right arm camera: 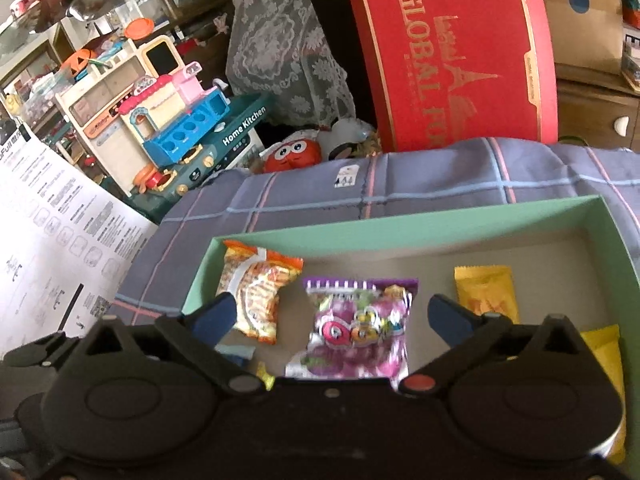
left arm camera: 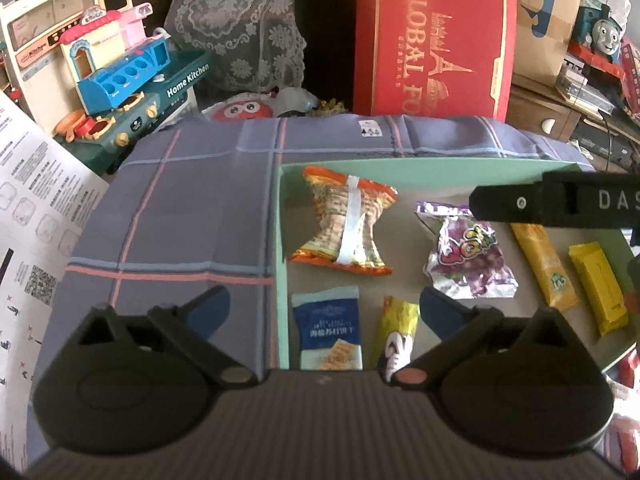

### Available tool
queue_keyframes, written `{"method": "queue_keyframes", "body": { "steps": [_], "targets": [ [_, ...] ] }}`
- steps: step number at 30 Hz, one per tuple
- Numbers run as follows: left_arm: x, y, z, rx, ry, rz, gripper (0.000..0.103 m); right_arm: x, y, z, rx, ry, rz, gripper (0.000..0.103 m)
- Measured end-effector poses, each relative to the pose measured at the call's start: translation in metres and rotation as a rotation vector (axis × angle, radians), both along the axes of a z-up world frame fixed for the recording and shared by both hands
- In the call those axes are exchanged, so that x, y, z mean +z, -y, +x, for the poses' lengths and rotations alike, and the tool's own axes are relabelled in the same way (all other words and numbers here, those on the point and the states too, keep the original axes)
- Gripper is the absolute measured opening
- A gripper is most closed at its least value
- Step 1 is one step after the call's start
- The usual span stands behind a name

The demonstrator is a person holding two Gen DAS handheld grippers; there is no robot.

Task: Organize snacks
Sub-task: 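Withdraw both tools from the box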

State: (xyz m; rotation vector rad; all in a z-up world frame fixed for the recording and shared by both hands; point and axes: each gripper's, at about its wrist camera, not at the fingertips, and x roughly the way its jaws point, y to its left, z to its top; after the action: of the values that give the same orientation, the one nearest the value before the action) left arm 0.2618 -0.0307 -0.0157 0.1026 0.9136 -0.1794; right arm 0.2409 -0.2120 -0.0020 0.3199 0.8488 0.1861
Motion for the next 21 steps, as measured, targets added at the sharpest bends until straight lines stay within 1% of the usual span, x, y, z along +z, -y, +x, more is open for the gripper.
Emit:
{"method": "queue_keyframes", "body": {
  "steps": [13,21],
  "targets": [
    [0.024,0.002,-0.042,-0.025,0.02,-0.016,0.103,0.022,0.0,-0.045,0.023,0.01,0.005,0.103],
    [0.036,-0.002,-0.077,-0.037,0.027,-0.023,0.103,0.035,-0.001,-0.085,0.039,0.026,0.021,0.103]
  ]
}}
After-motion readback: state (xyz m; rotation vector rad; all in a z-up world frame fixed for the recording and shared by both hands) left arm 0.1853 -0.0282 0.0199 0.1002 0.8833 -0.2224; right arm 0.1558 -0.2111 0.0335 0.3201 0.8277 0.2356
